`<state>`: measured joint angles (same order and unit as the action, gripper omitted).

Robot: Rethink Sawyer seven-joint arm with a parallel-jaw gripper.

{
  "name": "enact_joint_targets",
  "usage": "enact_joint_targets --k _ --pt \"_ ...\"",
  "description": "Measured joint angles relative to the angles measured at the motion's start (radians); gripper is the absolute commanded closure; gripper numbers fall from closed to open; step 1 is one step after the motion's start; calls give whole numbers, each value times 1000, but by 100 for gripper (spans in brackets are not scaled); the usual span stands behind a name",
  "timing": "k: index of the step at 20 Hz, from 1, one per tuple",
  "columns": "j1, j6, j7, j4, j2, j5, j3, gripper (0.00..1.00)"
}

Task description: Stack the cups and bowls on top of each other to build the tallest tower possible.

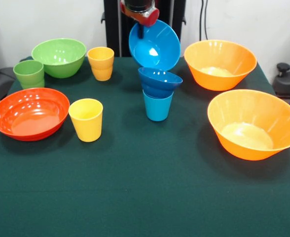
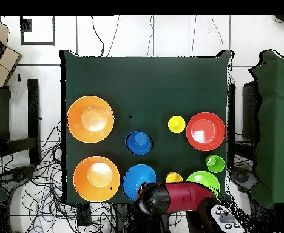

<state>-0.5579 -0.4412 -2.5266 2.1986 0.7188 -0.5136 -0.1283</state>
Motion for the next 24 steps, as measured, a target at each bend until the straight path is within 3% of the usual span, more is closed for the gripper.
enact_joint_targets --k 24 --pt "-9 -57 0 -28 7 0 -17 100"
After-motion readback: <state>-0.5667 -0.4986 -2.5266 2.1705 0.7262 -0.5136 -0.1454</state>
